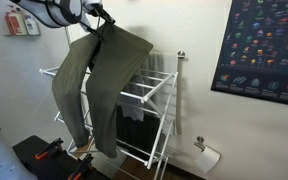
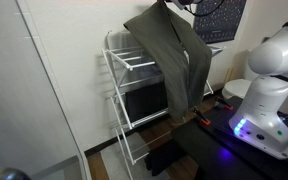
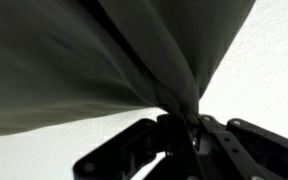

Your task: Put the pants across all the bars of the drying rack

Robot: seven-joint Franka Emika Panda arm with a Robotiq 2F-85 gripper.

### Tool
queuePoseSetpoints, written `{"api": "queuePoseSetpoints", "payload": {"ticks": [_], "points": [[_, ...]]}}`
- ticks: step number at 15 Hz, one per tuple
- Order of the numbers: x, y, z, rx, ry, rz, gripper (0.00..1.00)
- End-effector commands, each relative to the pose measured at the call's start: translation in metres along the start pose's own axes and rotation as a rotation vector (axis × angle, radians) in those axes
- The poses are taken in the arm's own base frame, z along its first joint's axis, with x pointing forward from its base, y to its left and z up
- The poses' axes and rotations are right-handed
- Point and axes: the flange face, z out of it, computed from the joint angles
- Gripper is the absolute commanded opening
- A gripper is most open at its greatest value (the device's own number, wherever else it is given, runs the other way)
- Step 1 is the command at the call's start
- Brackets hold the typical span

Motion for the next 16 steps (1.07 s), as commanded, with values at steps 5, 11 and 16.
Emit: {"api": "queuePoseSetpoints", "payload": {"ticks": [5,11,16], "points": [[0.049,-0.015,-0.021,0.055,0.097,0.037,0.02],[0.033,-0.013,-0.019,0.06,0.093,-0.016,0.02],[-0.032,-0.02,-0.01,0.063,-0.089,-0.124,0.02]]}}
